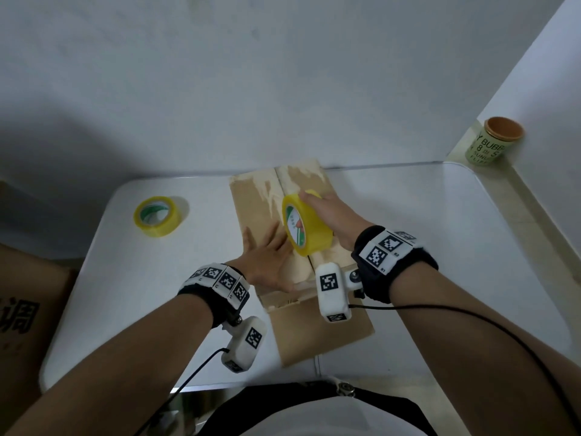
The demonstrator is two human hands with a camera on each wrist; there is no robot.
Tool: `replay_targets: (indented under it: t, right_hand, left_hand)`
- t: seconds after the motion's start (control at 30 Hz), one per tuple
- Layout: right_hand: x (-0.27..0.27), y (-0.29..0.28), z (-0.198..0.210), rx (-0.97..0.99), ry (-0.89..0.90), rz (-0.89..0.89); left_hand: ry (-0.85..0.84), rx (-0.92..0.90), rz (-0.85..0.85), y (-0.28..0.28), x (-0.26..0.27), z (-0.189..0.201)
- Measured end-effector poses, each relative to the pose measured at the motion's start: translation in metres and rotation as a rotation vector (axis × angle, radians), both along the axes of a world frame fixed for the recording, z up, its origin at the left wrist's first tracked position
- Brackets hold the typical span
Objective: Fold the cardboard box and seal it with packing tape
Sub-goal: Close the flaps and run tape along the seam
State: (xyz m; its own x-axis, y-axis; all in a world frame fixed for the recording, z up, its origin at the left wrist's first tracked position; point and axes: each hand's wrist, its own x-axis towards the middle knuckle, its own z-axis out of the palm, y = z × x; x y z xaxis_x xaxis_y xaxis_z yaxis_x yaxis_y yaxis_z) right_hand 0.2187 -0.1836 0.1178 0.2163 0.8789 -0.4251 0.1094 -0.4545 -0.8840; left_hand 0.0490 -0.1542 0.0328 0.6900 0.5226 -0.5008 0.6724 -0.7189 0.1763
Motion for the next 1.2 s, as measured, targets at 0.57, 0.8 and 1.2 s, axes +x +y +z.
replay_targets:
  t: [0.57,0.8,1.2]
  right_hand:
    - [0.003,-0.019,0.005,-0.128,0.115,0.081]
    - [-0.007,-0.025,0.009,-0.134,-0.005,0.082]
    - [-0.014,-0.057,0.024,-0.260,0.075,0.052]
  left_hand:
    - [-0.028,-0.042,0.155,-0.013,-0.002,-0.002]
    - [0.023,-0.058,0.189,-0.013,0.000,0.000]
    - [-0.001,-0.092,0.170,-0.009,-0.001,-0.004]
